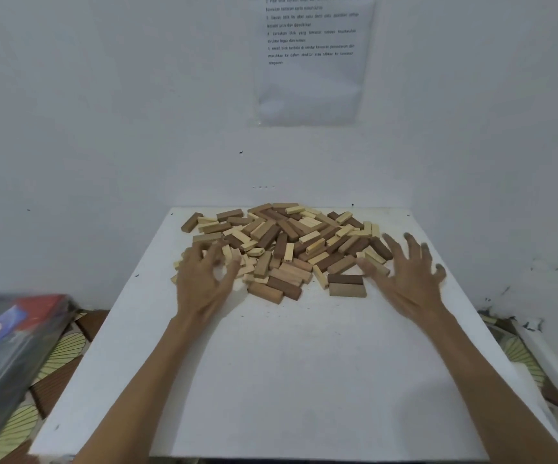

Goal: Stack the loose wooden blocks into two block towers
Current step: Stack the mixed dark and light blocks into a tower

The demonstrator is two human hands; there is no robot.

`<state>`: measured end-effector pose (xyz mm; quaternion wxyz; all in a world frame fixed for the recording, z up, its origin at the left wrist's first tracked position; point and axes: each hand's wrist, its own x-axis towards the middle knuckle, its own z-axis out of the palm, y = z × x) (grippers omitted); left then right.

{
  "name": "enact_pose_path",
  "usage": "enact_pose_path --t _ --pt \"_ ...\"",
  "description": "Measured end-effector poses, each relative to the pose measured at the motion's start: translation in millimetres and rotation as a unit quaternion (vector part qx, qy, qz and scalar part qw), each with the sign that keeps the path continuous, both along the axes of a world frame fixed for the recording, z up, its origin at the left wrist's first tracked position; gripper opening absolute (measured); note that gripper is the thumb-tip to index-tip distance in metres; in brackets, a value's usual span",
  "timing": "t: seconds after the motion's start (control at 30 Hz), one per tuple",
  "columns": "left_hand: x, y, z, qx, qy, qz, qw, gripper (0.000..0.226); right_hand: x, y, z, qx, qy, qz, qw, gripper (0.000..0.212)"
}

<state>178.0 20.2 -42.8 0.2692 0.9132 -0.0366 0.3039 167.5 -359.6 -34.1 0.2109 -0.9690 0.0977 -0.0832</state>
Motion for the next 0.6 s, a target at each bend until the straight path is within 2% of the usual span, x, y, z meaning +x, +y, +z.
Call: enact_pose_path --t 0.1,0.2,0.27,0.43,0.6 --pt "2 21 -3 0.006 0.032 0.076 0.997 0.067 1 -8 -10 0.033 0.045 0.003 0.998 0.110" --pt "10 32 -5 -0.028 0.201 0.068 0.977 0.104 9 4 -19 0.027 0.029 0.036 0.999 0.108" --pt "20 35 -6 -0.036 0.251 0.040 0.966 0.118 19 13 -19 0.034 0.021 0.049 0.998 0.112" --pt "50 36 -1 -0.033 0.266 0.007 0.964 0.136 48 17 -15 0.041 0.024 0.063 0.997 0.118" --pt "71 33 -4 0.116 0.276 -0.027 0.954 0.125 76 12 -20 -0.018 0.020 0.118 0.993 0.116"
